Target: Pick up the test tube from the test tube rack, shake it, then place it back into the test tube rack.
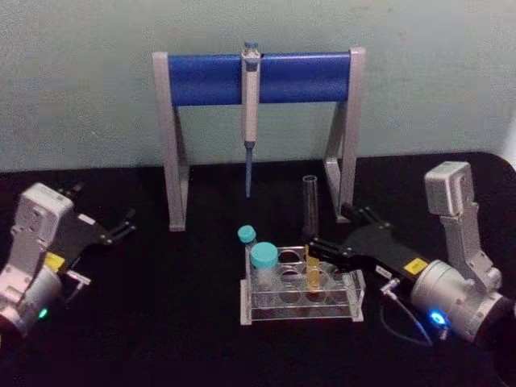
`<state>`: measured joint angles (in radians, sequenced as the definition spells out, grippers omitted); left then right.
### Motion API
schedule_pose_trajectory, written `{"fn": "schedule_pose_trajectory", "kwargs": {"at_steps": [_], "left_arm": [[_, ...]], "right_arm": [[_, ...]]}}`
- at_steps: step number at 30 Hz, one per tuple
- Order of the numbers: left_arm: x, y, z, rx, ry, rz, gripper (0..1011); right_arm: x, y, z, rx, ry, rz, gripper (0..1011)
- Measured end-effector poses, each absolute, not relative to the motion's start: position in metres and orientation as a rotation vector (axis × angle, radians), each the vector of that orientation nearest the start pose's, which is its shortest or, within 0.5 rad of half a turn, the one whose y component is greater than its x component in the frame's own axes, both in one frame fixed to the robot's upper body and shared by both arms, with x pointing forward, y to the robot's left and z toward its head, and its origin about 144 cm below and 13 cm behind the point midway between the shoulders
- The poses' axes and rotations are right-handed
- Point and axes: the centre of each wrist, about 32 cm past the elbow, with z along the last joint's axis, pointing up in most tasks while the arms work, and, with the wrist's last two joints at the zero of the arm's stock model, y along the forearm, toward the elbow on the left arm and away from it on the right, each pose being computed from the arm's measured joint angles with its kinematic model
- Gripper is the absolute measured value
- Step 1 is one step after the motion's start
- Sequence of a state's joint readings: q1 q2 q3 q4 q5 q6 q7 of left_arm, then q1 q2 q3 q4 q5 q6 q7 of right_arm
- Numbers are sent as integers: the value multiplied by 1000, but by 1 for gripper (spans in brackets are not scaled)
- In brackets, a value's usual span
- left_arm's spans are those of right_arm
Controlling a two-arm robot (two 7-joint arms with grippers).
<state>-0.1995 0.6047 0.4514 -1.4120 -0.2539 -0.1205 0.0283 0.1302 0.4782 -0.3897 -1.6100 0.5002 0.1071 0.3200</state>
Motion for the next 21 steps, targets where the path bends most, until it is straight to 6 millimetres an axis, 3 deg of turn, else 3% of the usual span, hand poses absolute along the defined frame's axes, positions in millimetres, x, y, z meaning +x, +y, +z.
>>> {"fn": "schedule_pose_trajectory", "kwargs": {"at_steps": [21], "left_arm": [[489, 310, 1140, 305, -285, 1248, 1010]], "right_arm": [[501, -233, 1166, -137, 119, -851, 1000]]}}
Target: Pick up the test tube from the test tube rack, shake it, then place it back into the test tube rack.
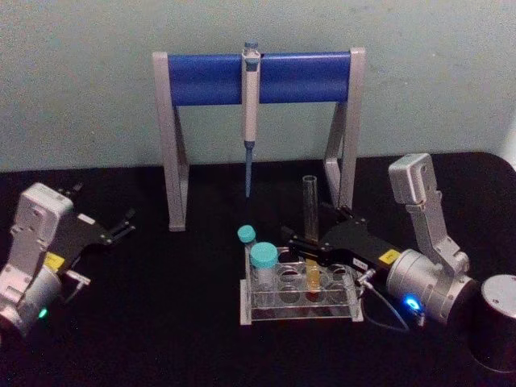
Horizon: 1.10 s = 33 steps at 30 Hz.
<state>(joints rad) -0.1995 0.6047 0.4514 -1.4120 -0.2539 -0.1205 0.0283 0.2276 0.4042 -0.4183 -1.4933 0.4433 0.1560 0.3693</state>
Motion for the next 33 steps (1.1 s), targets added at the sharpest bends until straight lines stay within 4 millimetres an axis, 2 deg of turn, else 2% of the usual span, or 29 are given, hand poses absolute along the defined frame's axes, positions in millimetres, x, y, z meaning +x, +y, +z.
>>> {"fn": "schedule_pose_trajectory", "kwargs": {"at_steps": [20, 29, 33], "left_arm": [[489, 310, 1140, 304, -285, 1248, 1010], [489, 310, 1140, 305, -285, 1248, 1010], [489, 310, 1140, 305, -285, 1248, 1010]], "right_arm": [[506, -230, 1166, -145, 103, -851, 1000], [505, -230, 1166, -143, 105, -852, 811], [505, -230, 1166, -143, 105, -852, 675]]}}
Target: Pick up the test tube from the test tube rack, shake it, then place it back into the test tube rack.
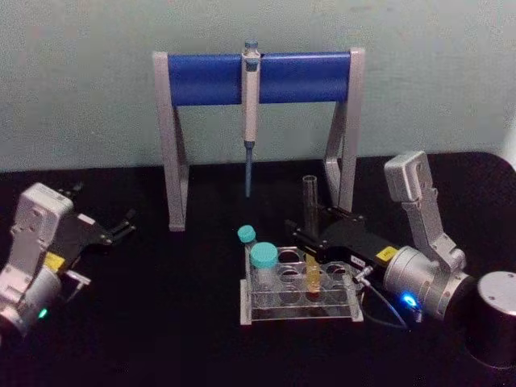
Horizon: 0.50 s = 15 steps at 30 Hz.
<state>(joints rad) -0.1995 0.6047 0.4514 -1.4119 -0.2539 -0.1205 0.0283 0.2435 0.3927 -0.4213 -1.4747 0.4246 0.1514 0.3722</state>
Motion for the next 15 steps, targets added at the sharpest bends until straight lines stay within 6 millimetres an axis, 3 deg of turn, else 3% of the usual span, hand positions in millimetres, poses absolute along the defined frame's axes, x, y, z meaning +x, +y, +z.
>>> {"fn": "schedule_pose_trajectory", "kwargs": {"at_steps": [5, 9, 15], "left_arm": [[489, 310, 1140, 305, -285, 1248, 1010], [489, 310, 1140, 305, -285, 1248, 1010], [489, 310, 1140, 305, -285, 1248, 1010]], "right_arm": [[505, -230, 1166, -143, 105, -852, 533], [505, -230, 1166, -143, 106, -852, 363], [505, -230, 1166, -142, 106, -852, 222]]}}
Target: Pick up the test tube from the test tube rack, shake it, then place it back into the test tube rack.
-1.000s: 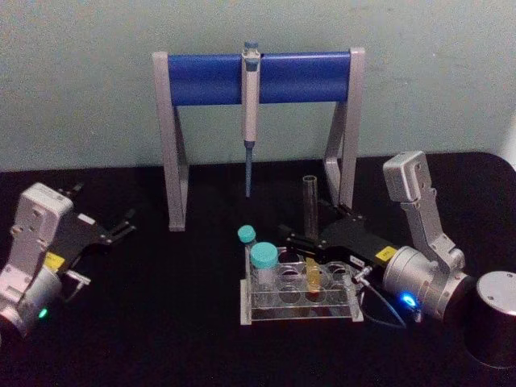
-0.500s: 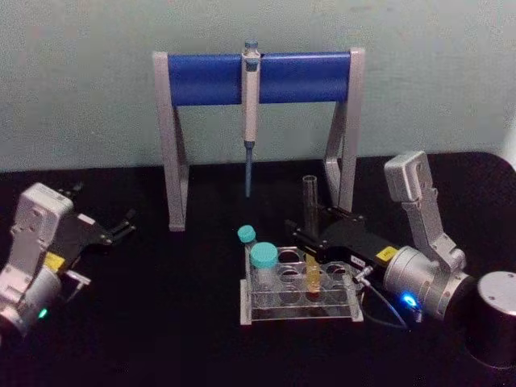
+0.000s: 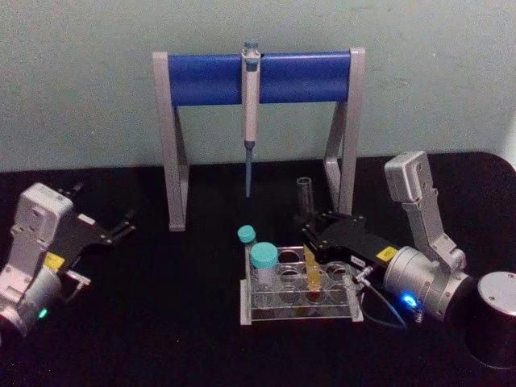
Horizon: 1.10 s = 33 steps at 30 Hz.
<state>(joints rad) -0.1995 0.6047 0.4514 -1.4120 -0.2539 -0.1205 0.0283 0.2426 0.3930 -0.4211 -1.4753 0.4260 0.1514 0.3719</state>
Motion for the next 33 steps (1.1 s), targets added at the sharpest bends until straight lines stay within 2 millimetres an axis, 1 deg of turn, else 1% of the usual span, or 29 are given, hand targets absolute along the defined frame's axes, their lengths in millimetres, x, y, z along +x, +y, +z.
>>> {"fn": "schedule_pose_trajectory", "kwargs": {"at_steps": [15, 20, 28, 33], "left_arm": [[489, 310, 1140, 304, -285, 1248, 1010], [489, 310, 1140, 305, -285, 1248, 1010], [489, 310, 1140, 305, -285, 1248, 1010], [489, 310, 1140, 304, -285, 1248, 1010]], "right_arm": [[505, -230, 1166, -142, 106, -852, 220], [503, -231, 1165, -117, 81, -857, 220], [494, -234, 1160, -64, 30, -864, 220], [486, -237, 1157, -30, -16, -868, 220]]}}
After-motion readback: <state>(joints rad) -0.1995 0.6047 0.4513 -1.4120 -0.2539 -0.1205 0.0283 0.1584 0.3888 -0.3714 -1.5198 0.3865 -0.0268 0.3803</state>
